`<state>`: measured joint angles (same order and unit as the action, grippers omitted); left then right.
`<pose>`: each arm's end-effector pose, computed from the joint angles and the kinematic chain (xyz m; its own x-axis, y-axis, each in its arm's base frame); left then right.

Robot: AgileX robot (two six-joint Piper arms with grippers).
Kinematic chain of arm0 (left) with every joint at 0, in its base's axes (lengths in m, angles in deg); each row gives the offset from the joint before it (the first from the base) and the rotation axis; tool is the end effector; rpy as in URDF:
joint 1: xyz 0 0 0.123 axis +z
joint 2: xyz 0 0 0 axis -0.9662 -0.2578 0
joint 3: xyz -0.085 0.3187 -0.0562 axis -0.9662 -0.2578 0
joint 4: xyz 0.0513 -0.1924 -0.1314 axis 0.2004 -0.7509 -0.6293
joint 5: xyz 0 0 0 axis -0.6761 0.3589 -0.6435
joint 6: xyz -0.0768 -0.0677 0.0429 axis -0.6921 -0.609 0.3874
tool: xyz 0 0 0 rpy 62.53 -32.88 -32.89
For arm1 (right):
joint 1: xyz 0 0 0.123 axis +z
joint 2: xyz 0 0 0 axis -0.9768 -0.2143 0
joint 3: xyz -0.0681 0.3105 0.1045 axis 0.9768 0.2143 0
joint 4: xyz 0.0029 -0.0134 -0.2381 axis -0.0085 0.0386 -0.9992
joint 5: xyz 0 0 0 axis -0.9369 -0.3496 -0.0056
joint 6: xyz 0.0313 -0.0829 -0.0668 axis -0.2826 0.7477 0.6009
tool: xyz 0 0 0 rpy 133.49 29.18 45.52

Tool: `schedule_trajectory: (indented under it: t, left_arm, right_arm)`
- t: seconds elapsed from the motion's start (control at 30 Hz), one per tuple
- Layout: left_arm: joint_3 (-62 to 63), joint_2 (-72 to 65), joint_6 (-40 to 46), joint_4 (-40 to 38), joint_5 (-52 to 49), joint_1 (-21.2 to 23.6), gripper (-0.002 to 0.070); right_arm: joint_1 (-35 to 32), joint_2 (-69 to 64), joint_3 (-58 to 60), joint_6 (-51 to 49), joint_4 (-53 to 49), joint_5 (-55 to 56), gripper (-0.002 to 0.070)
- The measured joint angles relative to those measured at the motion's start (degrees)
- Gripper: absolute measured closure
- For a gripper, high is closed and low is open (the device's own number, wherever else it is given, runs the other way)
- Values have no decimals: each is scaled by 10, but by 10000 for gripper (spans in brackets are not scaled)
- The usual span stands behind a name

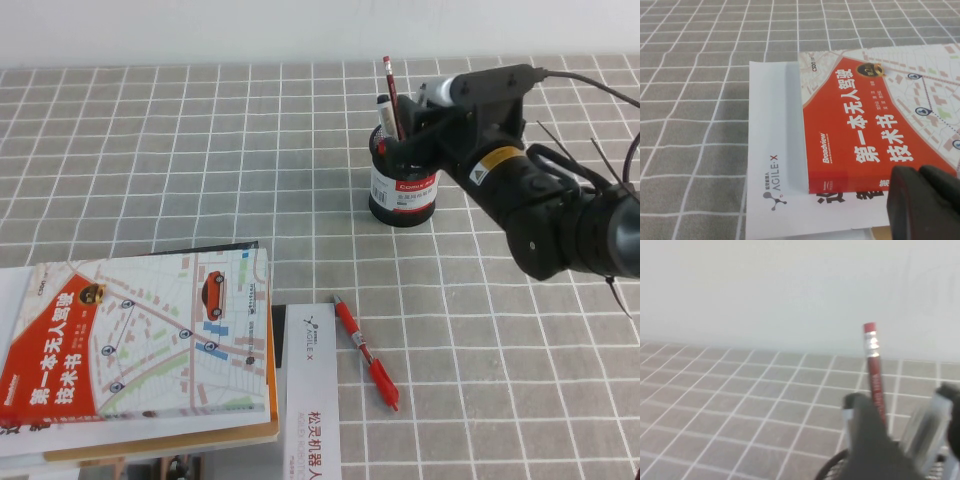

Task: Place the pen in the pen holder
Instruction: Place the pen onto the pen holder

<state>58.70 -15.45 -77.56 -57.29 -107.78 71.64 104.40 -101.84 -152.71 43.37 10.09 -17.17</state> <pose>0.0077 -0.0015 0.1633 -0.3014 0.0697 -0.9509 0.0841 0.9954 0.0462 0.4221 0.2103 0.2666 -0.1266 0.1347 -0.9828 -0.4153 0.8925 0.1759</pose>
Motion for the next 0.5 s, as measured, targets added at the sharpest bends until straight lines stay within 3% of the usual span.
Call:
schedule_trajectory:
  t: [0.1, 0.2, 0.33, 0.4, 0.5]
  left_arm:
    - [0, 0, 0, 0, 0, 0, 678]
    - [0, 0, 0, 0, 0, 0, 678]
    - [0, 0, 0, 0, 0, 0, 678]
    - [0, 0, 0, 0, 0, 0, 678]
    - [0, 0, 0, 0, 0, 0, 678]
  right_arm:
    - [-5, 0, -1, 9, 34, 1, 315]
    - [-10, 7, -1, 9, 63, -5, 311]
    - [-13, 40, 2, 9, 77, -46, 451]
    - [-13, 81, 8, 9, 77, -84, 583]
    - [-13, 148, 21, 9, 78, -144, 657]
